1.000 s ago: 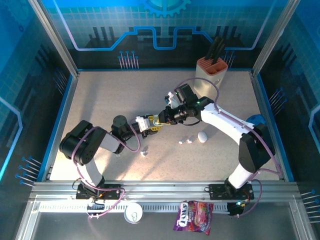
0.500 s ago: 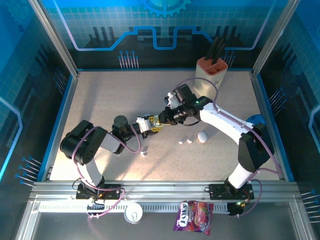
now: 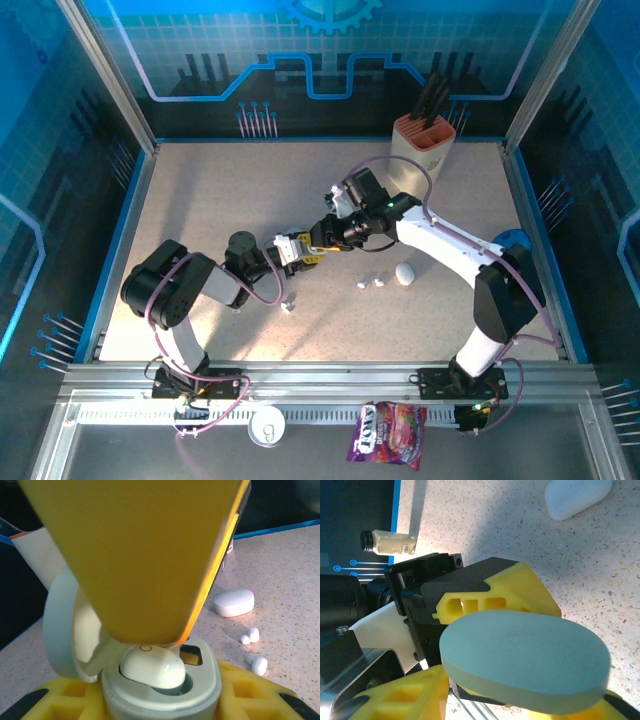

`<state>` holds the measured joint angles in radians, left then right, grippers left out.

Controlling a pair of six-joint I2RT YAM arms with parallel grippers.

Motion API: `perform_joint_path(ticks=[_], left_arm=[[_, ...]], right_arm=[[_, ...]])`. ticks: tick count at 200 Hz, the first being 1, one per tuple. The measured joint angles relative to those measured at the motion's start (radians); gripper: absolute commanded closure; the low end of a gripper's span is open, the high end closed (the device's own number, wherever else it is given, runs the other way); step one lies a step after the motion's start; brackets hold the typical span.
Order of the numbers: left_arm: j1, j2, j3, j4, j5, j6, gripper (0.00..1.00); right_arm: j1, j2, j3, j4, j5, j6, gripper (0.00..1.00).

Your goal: Insert the wireless bluetooth earbuds into the charging case

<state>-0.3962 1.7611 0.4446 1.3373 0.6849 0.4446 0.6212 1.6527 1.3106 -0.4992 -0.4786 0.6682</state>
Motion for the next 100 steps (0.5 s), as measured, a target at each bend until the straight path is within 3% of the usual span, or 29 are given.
perform_joint_path(ticks=[47,100], left_arm=[[0.001,0.0,0.0,0.023,0.0,-0.021,0.81],[0.003,-0.001,0.004,0.032,0.001,-0.063,0.81]], right_arm=[[-0.012,-0.143,-0.134,0.059,0.033,-0.035,0.45],[-0.082,-0.325,-0.269,0.194,0.046,-0.031,0.44]])
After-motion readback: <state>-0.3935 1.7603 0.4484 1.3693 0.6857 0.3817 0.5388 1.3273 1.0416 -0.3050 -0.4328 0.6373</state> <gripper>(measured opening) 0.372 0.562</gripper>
